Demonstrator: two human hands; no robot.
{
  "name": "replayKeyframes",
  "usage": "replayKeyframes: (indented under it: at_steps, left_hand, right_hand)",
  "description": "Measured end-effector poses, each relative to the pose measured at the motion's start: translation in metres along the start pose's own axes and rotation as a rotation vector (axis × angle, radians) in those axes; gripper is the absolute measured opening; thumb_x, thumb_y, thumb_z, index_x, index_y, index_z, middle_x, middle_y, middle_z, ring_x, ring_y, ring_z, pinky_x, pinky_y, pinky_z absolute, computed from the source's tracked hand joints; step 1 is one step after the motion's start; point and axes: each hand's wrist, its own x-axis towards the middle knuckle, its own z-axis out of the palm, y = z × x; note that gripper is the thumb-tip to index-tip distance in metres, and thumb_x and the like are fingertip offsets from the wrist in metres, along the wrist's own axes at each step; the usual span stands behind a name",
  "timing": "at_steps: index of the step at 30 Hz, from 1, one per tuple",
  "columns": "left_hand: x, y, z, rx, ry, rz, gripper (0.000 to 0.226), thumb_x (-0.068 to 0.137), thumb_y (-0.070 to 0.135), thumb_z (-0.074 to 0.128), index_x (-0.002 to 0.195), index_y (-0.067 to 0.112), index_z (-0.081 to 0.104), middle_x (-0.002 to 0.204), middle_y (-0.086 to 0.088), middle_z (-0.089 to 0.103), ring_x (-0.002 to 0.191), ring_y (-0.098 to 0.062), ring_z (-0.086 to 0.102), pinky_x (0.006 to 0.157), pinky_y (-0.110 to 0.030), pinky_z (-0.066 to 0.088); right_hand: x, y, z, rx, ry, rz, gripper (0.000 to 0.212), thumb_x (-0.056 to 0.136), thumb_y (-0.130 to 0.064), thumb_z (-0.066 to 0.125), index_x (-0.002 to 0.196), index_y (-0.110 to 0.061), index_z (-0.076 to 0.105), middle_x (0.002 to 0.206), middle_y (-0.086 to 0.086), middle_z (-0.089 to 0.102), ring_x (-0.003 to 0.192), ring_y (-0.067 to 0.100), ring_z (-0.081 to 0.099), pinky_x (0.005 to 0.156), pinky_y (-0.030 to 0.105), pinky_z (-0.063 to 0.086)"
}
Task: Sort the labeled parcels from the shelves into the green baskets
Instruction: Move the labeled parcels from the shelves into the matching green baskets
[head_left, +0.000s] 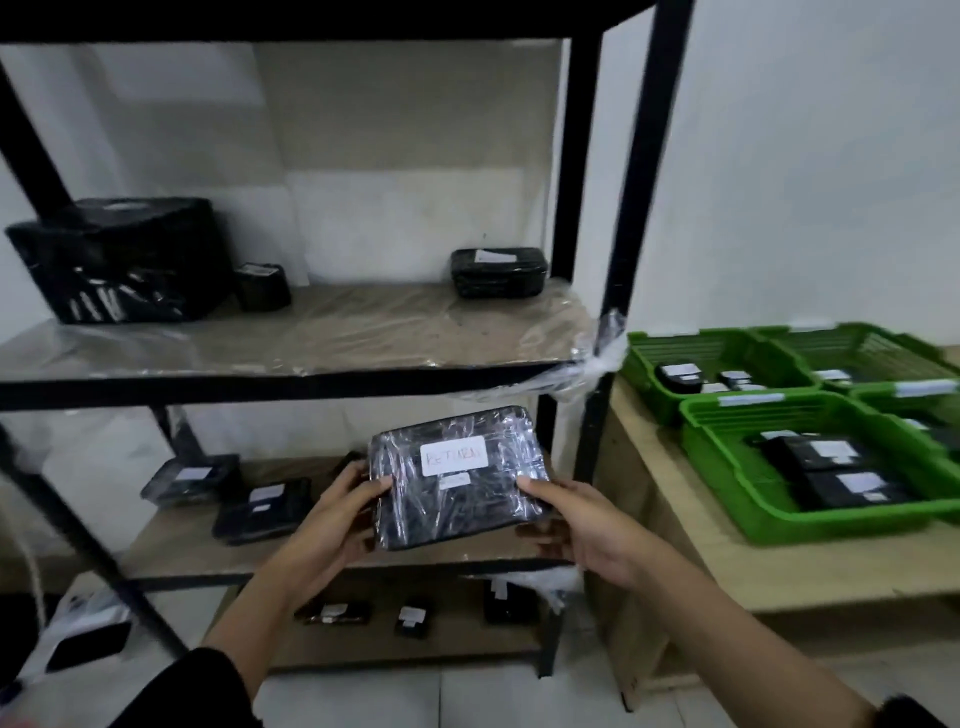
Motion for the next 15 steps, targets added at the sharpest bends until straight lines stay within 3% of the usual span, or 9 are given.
replayKeyframes:
  at_steps: [4, 7, 9, 11, 15]
  left_hand:
    - [0.011, 0.011, 0.047, 0.04, -0.042, -0.05, 0.029, 0.095, 0.036, 0.043, 0.112, 0.018, 0.059, 0.104, -0.007, 0.068, 0.095, -0.022, 0.065, 0.07, -0.034, 0.052]
    - [0.035, 0.011, 0.088, 0.165, -0.076, -0.06, 0.046, 0.095, 0.045, 0.036, 0.123, 0.013, 0.055, 0.114, -0.013, 0.064, 0.105, -0.03, 0.059, 0.094, -0.045, 0.047]
    - [0.048, 0.014, 0.126, 0.233, -0.101, -0.049, 0.043, 0.097, 0.044, 0.035, 0.118, 0.014, 0.059, 0.105, -0.01, 0.066, 0.092, -0.026, 0.061, 0.085, -0.038, 0.049]
    - [0.058, 0.014, 0.176, 0.293, -0.145, -0.022, 0.036, 0.099, 0.037, 0.035, 0.112, 0.016, 0.061, 0.099, -0.007, 0.066, 0.083, -0.021, 0.061, 0.073, -0.03, 0.045]
    - [0.066, 0.009, 0.281, 0.362, -0.261, 0.053, 0.026, 0.099, 0.03, 0.039, 0.107, 0.017, 0.06, 0.102, -0.006, 0.067, 0.09, -0.019, 0.064, 0.074, -0.028, 0.046]
  right_hand:
    - [-0.025, -0.013, -0.038, 0.1, 0.109, -0.015, 0.055, 0.06, -0.047, 0.081, 0.104, -0.016, 0.066, 0.085, 0.009, 0.064, 0.071, 0.023, 0.066, 0.057, 0.028, 0.052]
    - [-0.043, -0.016, -0.082, 0.167, 0.185, -0.019, 0.04, 0.072, -0.046, 0.075, 0.098, -0.017, 0.067, 0.071, 0.006, 0.065, 0.06, 0.019, 0.062, 0.054, 0.025, 0.048]
    - [-0.057, -0.018, -0.118, 0.21, 0.241, -0.02, 0.032, 0.077, -0.044, 0.07, 0.094, -0.018, 0.066, 0.072, 0.006, 0.064, 0.059, 0.017, 0.059, 0.054, 0.023, 0.046]
    - [-0.073, -0.018, -0.162, 0.246, 0.302, -0.022, 0.038, 0.075, -0.046, 0.07, 0.097, -0.016, 0.065, 0.079, 0.008, 0.064, 0.06, 0.017, 0.059, 0.053, 0.023, 0.046]
    - [-0.113, -0.023, -0.261, 0.285, 0.419, -0.037, 0.042, 0.075, -0.046, 0.07, 0.099, -0.013, 0.065, 0.08, 0.009, 0.067, 0.058, 0.017, 0.059, 0.053, 0.025, 0.047]
